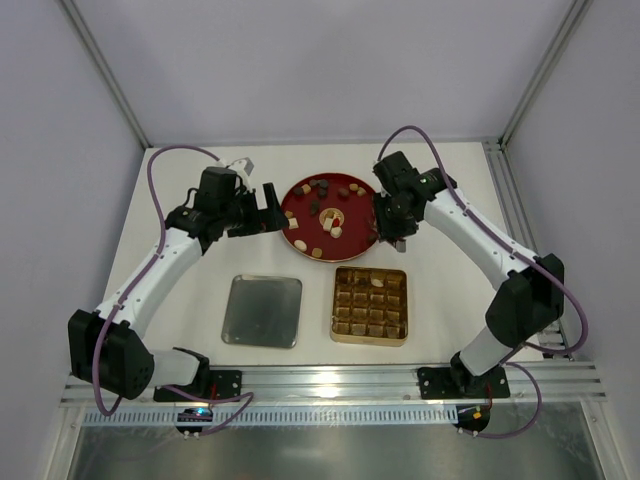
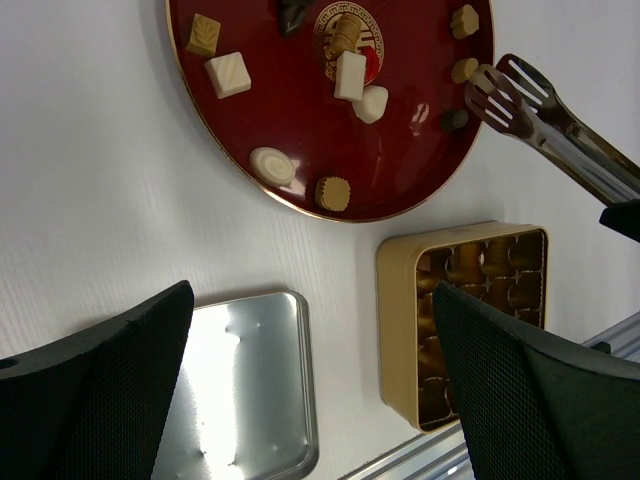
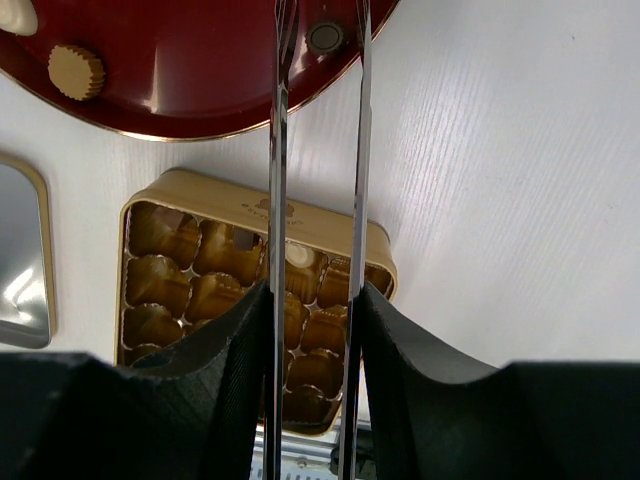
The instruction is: Pack the chocolate
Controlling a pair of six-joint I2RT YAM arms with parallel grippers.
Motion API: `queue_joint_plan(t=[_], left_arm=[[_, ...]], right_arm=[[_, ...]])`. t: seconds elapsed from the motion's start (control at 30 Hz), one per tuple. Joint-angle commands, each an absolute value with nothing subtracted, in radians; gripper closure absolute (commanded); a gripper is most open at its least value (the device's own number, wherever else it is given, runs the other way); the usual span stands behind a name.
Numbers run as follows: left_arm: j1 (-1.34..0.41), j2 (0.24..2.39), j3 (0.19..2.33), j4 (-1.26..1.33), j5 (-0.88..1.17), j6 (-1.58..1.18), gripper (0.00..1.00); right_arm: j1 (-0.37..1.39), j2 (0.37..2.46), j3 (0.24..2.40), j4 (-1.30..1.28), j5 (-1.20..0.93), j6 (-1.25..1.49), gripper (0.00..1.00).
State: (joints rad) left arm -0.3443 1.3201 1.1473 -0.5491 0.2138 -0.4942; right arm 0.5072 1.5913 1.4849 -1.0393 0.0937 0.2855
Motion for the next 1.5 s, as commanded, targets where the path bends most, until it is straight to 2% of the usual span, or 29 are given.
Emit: queue_joint_plan(t=[0.0,0.37,0.8,0.93,1.47], left_arm=[[-0.337,1.319,1.15,-0.509,0.239,-0.499,0.0],[-0.337,1.322,1.15,-0.509,0.244,-0.499,0.0],[-0.334,1.327,1.15,-0.508,0.247,-0.5,0.0],[-0.333,1.328,1.152,-0.508,0.247,-0.5,0.0],[-0.328,1.33,1.15,-0.508,0.25,-0.502,0.0]], right_arm=[[0.494,1.608,1.542,-0.997,0.121,0.27,0.59],[0.492,1.623,1.52,-0.999,0.101,0.265,0.62],[0.495,1.608,1.474,-1.009,0.072,0.252,0.61],[0.499,1.611,1.474,-1.011,0.072,0.249,0.57],[0.508,1.64,1.482,-1.043,0.069,0.209,0.57]])
